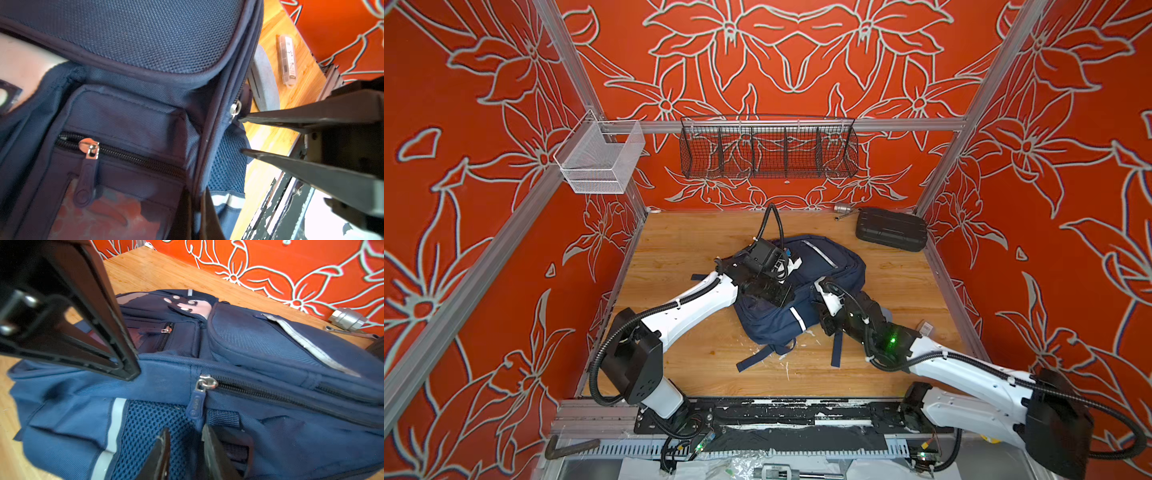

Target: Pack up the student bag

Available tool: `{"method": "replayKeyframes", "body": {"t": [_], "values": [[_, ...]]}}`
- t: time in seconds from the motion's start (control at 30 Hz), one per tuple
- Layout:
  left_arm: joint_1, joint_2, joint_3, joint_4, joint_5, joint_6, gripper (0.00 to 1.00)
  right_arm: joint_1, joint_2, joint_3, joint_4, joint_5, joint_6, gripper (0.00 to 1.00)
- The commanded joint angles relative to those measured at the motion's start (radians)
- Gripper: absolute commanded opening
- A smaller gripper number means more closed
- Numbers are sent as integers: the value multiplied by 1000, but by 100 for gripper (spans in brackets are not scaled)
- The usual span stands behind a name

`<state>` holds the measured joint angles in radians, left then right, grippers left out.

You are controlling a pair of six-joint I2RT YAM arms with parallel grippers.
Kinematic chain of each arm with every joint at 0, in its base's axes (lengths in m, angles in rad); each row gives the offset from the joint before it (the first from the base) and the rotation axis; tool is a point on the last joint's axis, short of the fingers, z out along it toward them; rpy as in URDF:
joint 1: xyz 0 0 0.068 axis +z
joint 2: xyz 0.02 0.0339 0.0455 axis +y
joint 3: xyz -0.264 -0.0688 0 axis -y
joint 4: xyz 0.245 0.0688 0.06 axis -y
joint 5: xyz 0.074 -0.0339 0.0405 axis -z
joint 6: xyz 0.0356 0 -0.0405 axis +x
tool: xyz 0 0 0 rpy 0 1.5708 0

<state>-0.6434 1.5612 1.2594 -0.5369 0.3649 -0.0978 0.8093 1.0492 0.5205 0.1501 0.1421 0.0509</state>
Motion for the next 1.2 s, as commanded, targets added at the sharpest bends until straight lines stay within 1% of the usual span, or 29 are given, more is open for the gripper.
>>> {"method": "replayKeyframes", "body": {"t": [0.0,0.27,0.43,0.5,0.67,0.83,1.0,1.17], "values": [[-23,-6,20,74,42,-54,0,8,9,-25,61,59,-29,28],[-55,0,22,77,30,-59,0,9,70,1,86,90,-37,24],[-56,-7,15,74,25,-59,0,9,94,7,91,150,-7,24],[-58,-9,17,74,28,-57,0,7,92,-6,114,166,4,22],[-65,-6,14,66,24,-56,0,7,79,-20,134,154,7,13],[-67,-8,18,47,20,-43,0,7,64,-23,108,125,3,10],[-66,-33,11,29,0,-19,0,-13,10,-59,92,69,2,11],[-67,-42,12,20,0,-19,0,-16,-19,-49,14,167,24,24]]}}
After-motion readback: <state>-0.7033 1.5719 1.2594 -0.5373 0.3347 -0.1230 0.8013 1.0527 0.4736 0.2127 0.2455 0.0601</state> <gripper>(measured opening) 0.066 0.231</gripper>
